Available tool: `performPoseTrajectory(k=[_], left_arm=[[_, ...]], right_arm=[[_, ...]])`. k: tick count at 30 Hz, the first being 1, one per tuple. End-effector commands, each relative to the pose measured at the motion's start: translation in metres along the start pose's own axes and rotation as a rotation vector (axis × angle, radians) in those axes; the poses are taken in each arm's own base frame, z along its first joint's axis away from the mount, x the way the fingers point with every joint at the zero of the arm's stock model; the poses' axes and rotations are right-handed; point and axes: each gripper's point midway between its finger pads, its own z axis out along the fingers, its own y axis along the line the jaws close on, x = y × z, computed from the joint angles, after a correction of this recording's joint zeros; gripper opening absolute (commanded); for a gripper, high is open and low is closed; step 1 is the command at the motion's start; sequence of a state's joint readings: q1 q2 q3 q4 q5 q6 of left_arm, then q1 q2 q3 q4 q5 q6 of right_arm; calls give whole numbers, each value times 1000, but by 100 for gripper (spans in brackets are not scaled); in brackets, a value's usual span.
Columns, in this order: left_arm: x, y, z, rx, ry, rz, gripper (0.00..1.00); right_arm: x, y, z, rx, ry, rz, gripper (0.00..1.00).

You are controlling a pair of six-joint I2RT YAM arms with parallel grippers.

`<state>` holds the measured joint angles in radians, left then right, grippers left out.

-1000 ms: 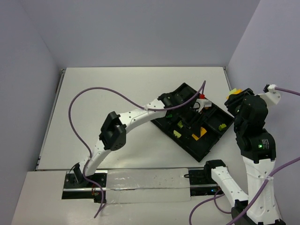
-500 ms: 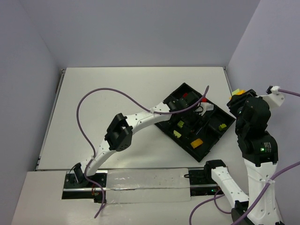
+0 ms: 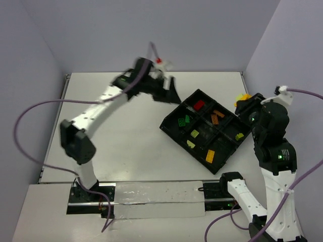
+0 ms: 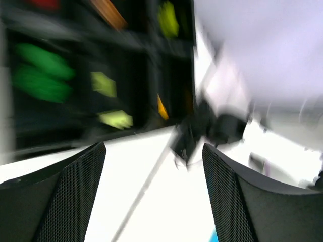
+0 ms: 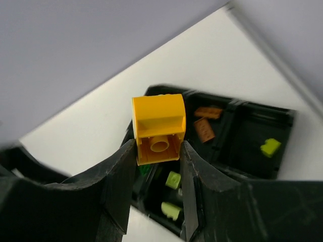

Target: Sort the legos into containers by color

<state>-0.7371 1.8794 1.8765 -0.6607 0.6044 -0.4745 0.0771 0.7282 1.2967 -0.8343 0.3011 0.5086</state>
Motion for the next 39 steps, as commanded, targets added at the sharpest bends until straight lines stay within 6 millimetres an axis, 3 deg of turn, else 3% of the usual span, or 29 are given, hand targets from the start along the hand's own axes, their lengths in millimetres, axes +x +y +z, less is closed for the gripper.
performPoseTrajectory(k=[1, 4, 5, 7, 11, 13, 15, 21, 29, 39], left_arm=[[-54, -3, -103, 42, -256, 16, 84], [-62, -16, -129, 129, -293, 30, 84], [-61, -24, -131, 176, -289, 51, 84], [-57, -46, -137, 308, -275, 46, 85], [-46, -91, -155, 561, -269, 142, 90], [-42, -97, -151, 588, -256, 121, 90], [-40, -93, -138, 588, -228, 97, 90], [-31, -107, -101, 582, -159, 124, 89], [-41, -122, -87, 599, -151, 135, 89], [-33, -128, -78, 630, -110, 137, 78]], right_arm=[[27, 66, 8, -367, 145, -84, 0], [39, 111, -3, -636, 222, -73, 0], [42, 113, -1, -647, 240, -68, 0], [52, 134, -12, -804, 304, -69, 0], [65, 150, -30, -974, 392, -69, 0], [69, 156, -35, -1037, 422, -61, 0], [74, 161, -44, -1100, 474, -44, 0], [76, 167, -55, -1173, 522, -37, 0], [79, 169, -60, -1189, 530, -34, 0], [82, 170, -58, -1190, 543, -37, 0]])
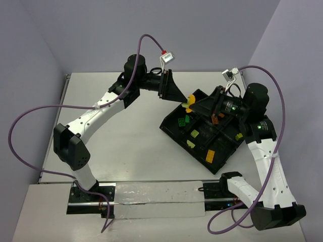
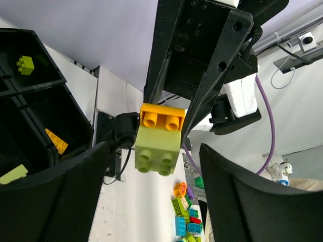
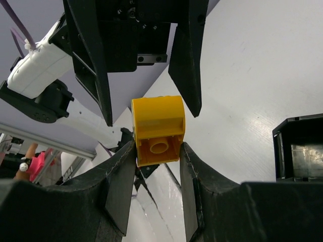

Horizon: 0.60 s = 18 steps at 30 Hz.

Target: Sort the legos into containers by color

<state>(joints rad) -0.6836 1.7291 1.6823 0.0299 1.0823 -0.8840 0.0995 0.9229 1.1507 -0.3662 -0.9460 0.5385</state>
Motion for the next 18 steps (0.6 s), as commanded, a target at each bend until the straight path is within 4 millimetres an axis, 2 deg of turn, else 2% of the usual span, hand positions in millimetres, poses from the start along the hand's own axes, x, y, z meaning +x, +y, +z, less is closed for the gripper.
performPoseTrajectory(k=[1, 4, 8, 11, 12, 16, 17, 18], left_arm=[[-5, -17, 6, 45, 12, 58, 75], [-3, -17, 8, 51, 19, 60, 68], [-2, -18, 9, 56, 24, 58, 50], [-1, -18, 8, 53, 29, 58, 10], [-1, -17, 7, 52, 30, 67, 2], [6, -13, -1, 30, 43, 51, 0], [6, -16, -2, 40, 46, 50, 0], [5, -22, -6, 60, 38, 71, 0]], right_arm=[[-4, 8, 2, -37, -7, -34, 0], [-4, 7, 3, -39, -5, -27, 0], [-3, 3, 4, -26, -7, -18, 0], [-2, -3, 3, 10, -17, -11, 0], [-3, -3, 2, 14, -20, -14, 0], [2, -28, -5, 172, -35, -12, 0], [1, -28, -6, 180, -41, -17, 0], [3, -37, -10, 231, -43, -8, 0]])
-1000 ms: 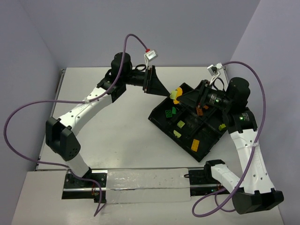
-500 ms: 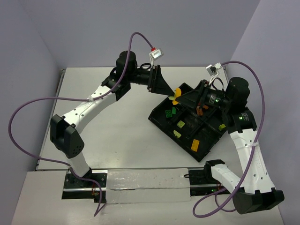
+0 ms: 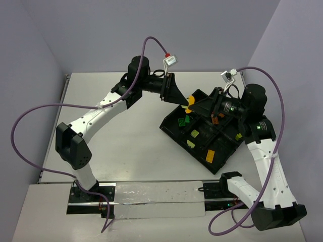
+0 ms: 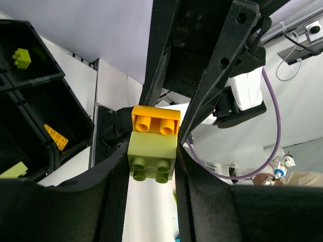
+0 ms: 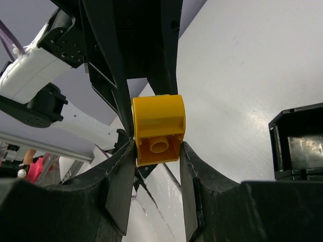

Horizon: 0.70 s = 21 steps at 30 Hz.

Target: Sort the legos into containers by color

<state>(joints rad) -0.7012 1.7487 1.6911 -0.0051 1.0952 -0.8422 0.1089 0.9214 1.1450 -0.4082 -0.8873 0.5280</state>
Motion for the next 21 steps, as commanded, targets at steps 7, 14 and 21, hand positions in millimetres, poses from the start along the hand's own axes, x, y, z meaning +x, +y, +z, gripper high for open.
performPoseTrajectory(k=[7, 14, 21], left_arm=[[-3, -25, -28, 21, -26, 95, 0], [5, 30, -22, -121, -17, -35, 0], [51, 97, 28, -328, 164, -140, 0]], right_arm=[[-1, -63, -35, 397, -126, -17, 0], [12, -99, -67, 668, -157, 37, 0], [51, -150, -137, 1145, -203, 187, 0]])
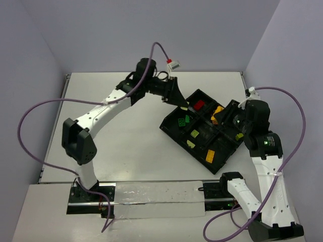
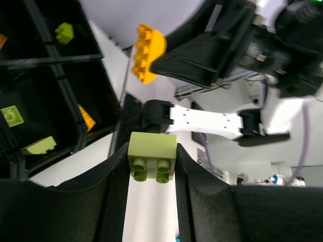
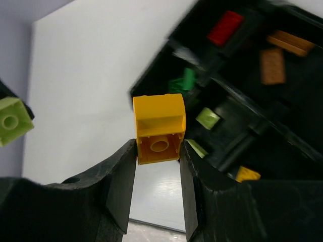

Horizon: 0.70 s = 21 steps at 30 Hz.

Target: Sort the legos into containers by color

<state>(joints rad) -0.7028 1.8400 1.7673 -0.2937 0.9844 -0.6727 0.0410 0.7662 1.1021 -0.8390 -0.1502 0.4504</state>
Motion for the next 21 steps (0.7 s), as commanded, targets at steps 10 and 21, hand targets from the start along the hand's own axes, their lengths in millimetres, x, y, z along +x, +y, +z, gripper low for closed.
performPoseTrajectory(k=[10, 21], left_arm=[[77, 110, 95, -377, 253, -54, 0], [91, 138, 118, -436, 259, -93, 10]], right_arm=[[91, -98, -2, 429, 138, 189, 0], [124, -114, 10, 501, 211, 285, 16]])
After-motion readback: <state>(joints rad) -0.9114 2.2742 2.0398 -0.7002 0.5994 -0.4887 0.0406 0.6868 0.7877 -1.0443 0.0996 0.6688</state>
